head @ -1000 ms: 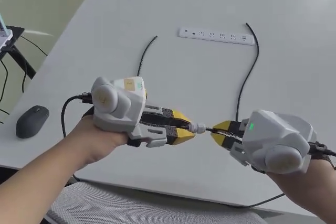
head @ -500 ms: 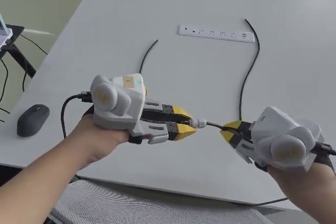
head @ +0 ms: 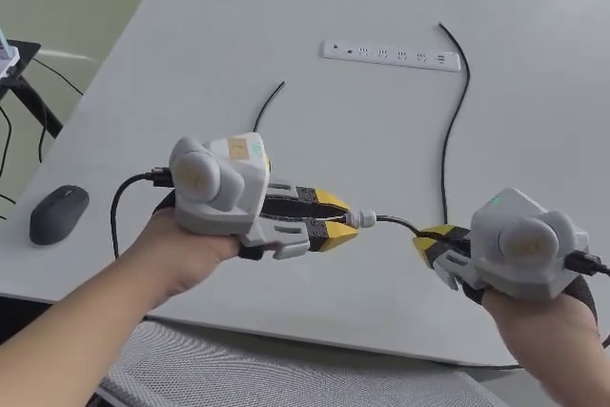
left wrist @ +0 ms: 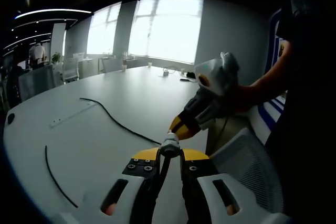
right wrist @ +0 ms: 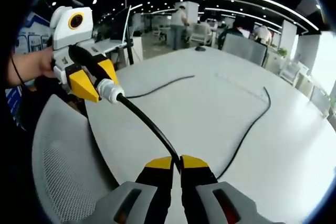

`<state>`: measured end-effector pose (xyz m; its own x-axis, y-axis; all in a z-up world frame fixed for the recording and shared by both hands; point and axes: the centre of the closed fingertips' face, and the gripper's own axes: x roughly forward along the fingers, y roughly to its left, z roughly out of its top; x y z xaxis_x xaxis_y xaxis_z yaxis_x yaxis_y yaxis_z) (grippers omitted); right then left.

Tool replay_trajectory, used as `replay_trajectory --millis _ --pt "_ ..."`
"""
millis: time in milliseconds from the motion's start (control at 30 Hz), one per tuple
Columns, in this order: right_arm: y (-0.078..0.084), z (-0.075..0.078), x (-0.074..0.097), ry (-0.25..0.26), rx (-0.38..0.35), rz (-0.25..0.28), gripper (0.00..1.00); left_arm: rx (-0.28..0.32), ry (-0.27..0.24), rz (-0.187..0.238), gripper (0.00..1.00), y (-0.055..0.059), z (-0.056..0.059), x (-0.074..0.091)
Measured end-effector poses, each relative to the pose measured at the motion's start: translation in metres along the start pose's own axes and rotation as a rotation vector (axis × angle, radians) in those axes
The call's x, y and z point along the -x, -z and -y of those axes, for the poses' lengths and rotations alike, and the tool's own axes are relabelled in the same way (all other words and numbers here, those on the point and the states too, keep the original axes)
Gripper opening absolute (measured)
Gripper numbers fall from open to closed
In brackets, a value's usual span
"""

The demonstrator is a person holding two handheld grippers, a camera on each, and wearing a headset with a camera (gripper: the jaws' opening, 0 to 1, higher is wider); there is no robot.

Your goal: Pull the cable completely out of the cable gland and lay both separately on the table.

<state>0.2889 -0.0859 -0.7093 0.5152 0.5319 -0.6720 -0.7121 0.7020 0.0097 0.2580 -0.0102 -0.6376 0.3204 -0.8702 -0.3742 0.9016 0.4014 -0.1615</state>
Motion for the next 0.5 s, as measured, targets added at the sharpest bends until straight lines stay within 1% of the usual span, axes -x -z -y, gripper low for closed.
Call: replay_trajectory --millis 167,233,400,500 --pt "0.0114 0.0046 -0.004 0.018 -0.045 -0.038 0.0 0.005 -0.013 -0.006 0.15 0.005 -0.0032 -0.0004" --pt "0.0116 0.0044 -0.0041 0.017 -0.055 -0.037 0.0 0.006 -0.015 -0.007 0.15 0.0056 -0.0039 -0.0002" --pt "0.0062 0.0016 -0.0005 0.012 -0.033 -0.021 0.0 -0.002 -0.025 -0.009 0.15 0.0053 -0.0058 0.0027" --pt "0.0049 0.0006 0.0016 0.01 0.025 -0.012 0.0 -0.011 -0.03 -0.011 0.15 0.0055 -0.0077 0.0041"
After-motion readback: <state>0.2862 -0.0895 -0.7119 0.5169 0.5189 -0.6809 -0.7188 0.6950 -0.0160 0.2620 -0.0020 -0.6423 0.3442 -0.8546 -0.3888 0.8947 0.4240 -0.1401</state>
